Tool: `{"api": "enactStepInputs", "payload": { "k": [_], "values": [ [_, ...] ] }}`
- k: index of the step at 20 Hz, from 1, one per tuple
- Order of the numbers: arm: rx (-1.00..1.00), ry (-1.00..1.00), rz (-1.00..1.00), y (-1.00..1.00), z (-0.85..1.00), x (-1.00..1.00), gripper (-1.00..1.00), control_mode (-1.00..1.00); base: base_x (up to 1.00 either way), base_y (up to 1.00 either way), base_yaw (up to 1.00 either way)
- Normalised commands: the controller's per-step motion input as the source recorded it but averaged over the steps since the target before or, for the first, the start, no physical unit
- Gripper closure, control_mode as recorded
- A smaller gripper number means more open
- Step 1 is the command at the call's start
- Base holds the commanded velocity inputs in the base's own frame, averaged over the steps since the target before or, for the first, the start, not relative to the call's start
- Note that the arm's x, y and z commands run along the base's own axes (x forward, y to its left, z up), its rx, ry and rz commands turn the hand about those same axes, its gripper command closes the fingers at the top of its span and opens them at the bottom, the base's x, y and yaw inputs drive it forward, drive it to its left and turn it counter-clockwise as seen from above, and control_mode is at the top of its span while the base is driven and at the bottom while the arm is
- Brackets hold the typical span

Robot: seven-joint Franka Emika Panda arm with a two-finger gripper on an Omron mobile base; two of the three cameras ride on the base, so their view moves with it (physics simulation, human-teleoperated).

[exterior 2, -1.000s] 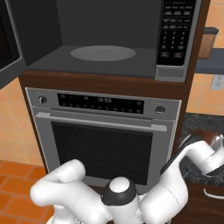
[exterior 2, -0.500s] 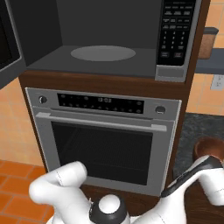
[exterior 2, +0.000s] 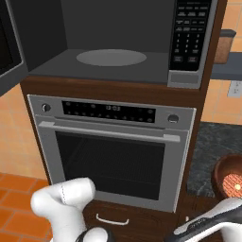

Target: Open the microwave, place the bowl with waffle inside the microwave, then close the microwave door and turn it on.

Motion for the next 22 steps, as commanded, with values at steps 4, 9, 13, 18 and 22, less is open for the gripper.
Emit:
{"api": "enactStepInputs", "payload": {
  "k": [4, 9, 13, 18, 22],
  "values": [
    [-0.09, -0.19, 0.15, 0.88, 0.91, -0.81, 1.00, -1.00, 0.00, 0.00, 0.00],
    [-0.17, -0.06, 0.15, 1.00, 0.81, -0.44, 1.00, -1.00, 0.00, 0.00, 0.00],
    [-0.09, -0.05, 0.03, 0.98, 0.62, -0.34, 1.00, -1.00, 0.00, 0.00, 0.00],
    [-0.07, -0.02, 0.01, 0.85, 0.66, -0.36, 1.00, -1.00, 0.00, 0.00, 0.00],
    [-0.12, -0.01, 0.00, 0.96, 0.77, -0.15, 1.00, -1.00, 0.00, 0.00, 0.00]
  ]
}}
